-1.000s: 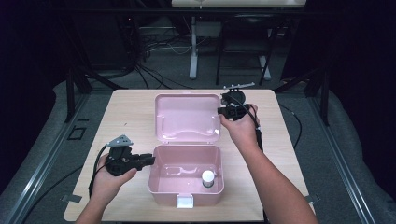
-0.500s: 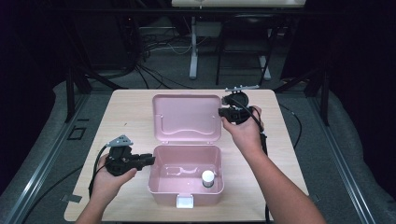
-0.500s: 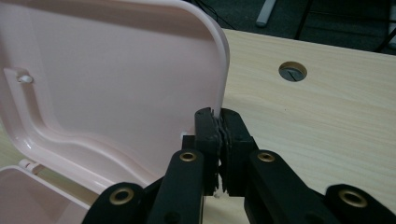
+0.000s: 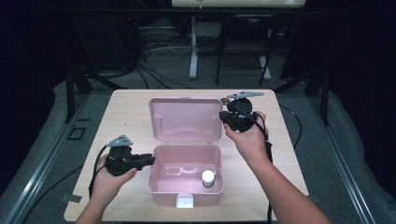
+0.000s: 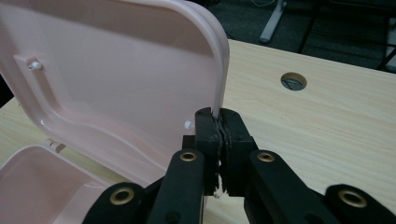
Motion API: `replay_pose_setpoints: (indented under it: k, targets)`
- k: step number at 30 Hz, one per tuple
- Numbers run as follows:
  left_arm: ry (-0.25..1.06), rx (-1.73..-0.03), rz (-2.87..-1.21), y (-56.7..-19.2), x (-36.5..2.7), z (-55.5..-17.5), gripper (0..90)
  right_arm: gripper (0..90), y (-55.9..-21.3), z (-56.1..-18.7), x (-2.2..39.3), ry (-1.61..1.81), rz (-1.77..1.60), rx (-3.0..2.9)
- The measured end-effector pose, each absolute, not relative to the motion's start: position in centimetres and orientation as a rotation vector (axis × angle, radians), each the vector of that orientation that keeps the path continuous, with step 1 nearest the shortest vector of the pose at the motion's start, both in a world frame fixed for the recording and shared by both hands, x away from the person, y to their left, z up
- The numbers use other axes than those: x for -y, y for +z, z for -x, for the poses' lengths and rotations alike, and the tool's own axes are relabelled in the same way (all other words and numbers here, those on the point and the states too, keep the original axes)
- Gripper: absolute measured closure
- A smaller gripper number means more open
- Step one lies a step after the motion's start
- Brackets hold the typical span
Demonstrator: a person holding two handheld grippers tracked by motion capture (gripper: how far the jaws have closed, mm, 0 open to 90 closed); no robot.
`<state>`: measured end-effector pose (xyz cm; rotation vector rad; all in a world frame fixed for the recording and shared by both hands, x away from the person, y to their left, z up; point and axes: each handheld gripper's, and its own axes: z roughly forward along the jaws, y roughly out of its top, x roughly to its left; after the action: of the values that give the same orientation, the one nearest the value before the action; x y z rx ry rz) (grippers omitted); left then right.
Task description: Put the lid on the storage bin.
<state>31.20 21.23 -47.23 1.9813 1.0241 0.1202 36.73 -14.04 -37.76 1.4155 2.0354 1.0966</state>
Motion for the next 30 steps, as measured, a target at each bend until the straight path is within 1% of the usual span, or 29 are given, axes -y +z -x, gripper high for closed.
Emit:
replay_pose_setpoints:
  k: [24, 30]
  targets:
    - [0.109, -1.017, -1.979, -47.3, -21.4, -31.3, 75.2, 87.1, -37.9, -32.6, 14.6, 1.142, -1.294, -2.046]
    - [0.123, -1.013, -1.971, -46.9, -21.5, -31.2, 75.8, 87.0, -38.0, -31.9, 14.7, 1.144, -1.274, -2.050]
